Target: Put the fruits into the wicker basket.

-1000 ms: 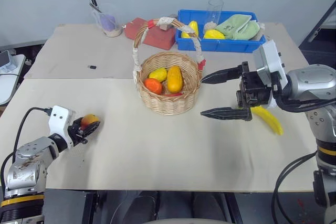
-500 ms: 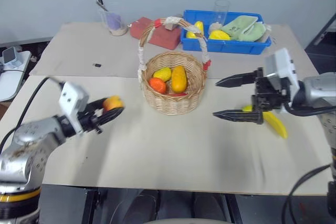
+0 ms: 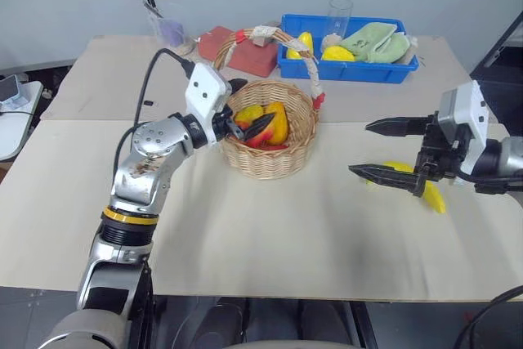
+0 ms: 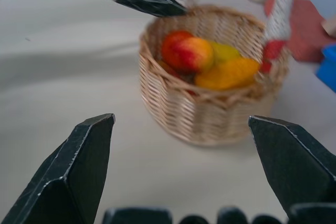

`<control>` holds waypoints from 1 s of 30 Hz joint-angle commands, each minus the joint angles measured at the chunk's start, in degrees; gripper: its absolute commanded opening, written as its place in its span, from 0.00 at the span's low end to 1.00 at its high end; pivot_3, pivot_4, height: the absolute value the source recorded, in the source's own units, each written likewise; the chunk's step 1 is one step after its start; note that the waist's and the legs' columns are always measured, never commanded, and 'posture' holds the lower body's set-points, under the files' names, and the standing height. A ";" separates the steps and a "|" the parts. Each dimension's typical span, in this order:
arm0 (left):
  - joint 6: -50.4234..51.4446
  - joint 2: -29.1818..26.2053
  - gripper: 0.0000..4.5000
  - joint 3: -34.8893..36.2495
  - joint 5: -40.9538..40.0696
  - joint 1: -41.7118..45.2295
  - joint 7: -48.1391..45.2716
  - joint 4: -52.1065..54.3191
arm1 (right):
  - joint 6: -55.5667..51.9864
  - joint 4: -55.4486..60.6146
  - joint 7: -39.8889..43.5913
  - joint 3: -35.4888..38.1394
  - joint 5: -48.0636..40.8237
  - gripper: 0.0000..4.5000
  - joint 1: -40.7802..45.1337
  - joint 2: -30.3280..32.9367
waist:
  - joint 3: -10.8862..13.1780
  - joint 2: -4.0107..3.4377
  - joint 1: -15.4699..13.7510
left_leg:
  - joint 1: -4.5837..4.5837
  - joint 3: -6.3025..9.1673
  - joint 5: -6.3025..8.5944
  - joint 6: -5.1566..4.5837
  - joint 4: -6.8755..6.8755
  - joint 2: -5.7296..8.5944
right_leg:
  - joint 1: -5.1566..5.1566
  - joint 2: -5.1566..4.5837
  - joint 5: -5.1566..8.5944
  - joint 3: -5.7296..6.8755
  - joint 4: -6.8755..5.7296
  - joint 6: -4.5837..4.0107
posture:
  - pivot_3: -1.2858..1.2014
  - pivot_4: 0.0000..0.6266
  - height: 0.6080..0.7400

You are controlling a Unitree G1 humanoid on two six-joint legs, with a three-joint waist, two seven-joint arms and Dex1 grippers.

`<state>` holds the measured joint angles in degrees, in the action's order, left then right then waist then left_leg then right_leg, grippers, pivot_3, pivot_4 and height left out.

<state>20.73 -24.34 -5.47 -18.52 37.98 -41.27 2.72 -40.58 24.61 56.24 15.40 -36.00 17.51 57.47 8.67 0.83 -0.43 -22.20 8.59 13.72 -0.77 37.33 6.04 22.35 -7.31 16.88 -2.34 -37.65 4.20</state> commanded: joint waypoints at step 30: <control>15.13 -18.32 1.00 3.91 -19.12 -6.67 -19.24 23.96 | 13.66 -41.72 6.11 -10.25 22.20 0.05 1.77 1.34 | -0.01 -0.05 1.08 | 0.07 -0.01 0.03 -0.05 0.07 -0.03 | -0.08 0.07 -0.02 -0.06 0.02 0.03 | 0.52 0.24 1.00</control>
<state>37.24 -42.05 -3.24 -38.05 31.12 -60.81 26.13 -26.42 -19.75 61.37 3.30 -12.63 19.46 57.89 8.66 0.78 0.65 -22.13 8.58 13.75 -0.82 37.40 6.00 22.27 -7.24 16.86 -2.40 -37.64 4.24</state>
